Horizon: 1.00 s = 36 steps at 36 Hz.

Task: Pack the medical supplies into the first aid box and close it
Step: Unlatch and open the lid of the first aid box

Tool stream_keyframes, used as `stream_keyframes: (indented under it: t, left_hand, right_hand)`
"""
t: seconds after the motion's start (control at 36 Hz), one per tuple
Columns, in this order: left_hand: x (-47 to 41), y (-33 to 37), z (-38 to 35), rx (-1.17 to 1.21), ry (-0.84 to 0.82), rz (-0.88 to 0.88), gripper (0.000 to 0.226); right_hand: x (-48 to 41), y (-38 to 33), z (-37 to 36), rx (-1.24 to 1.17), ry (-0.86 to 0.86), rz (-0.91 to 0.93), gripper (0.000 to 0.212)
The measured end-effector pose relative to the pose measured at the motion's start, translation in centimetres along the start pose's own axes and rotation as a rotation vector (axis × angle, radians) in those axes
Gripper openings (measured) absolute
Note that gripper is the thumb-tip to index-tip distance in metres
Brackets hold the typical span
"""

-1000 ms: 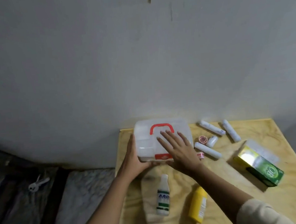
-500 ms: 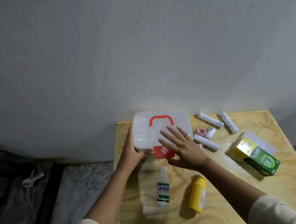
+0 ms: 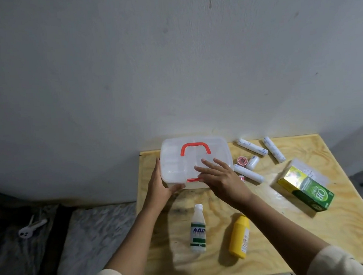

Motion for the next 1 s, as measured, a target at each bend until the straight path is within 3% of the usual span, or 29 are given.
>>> stream_keyframes:
  t: [0.19, 0.28, 0.47, 0.56, 0.64, 1.0]
  left_hand:
    - [0.0, 0.0, 0.0, 0.069, 0.007, -0.037, 0.095]
    - [0.0, 0.0, 0.1, 0.071, -0.017, -0.033, 0.087]
    - [0.3, 0.3, 0.2, 0.047, -0.076, -0.048, 0.098]
    - [0.3, 0.2, 0.2, -0.017, -0.085, 0.004, 0.115]
    - [0.2, 0.1, 0.2, -0.061, -0.110, 0.032, 0.116]
    - [2.7, -0.4, -0.2, 0.020, -0.059, 0.041, 0.091]
  right_hand:
    - [-0.8, -0.3, 1.4, -0.045, 0.096, -0.053, 0.010]
    - [-1.6, -0.1, 2.9, -0.141, 0.138, -0.126, 0.022]
    - [-4.7, 1.3, 5.7, -0.164, 0.305, -0.296, 0.029]
    - [-6.1, 1.8, 6.4, -0.178, 0.350, -0.355, 0.026]
    - [-7.3, 2.5, 6.6, -0.211, 0.362, -0.396, 0.021]
    - [-10.7, 3.8, 6.4, -0.224, 0.417, -0.471, 0.021]
Point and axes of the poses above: each hand's wrist, its own x-axis away from the middle knuckle, its own z-axis out of the back of the hand, y = z × x, the point moved 1 cm from there along -x, towards the middle knuckle, and after that the axes turned 14 degrees about x, right-handed, at the moved point
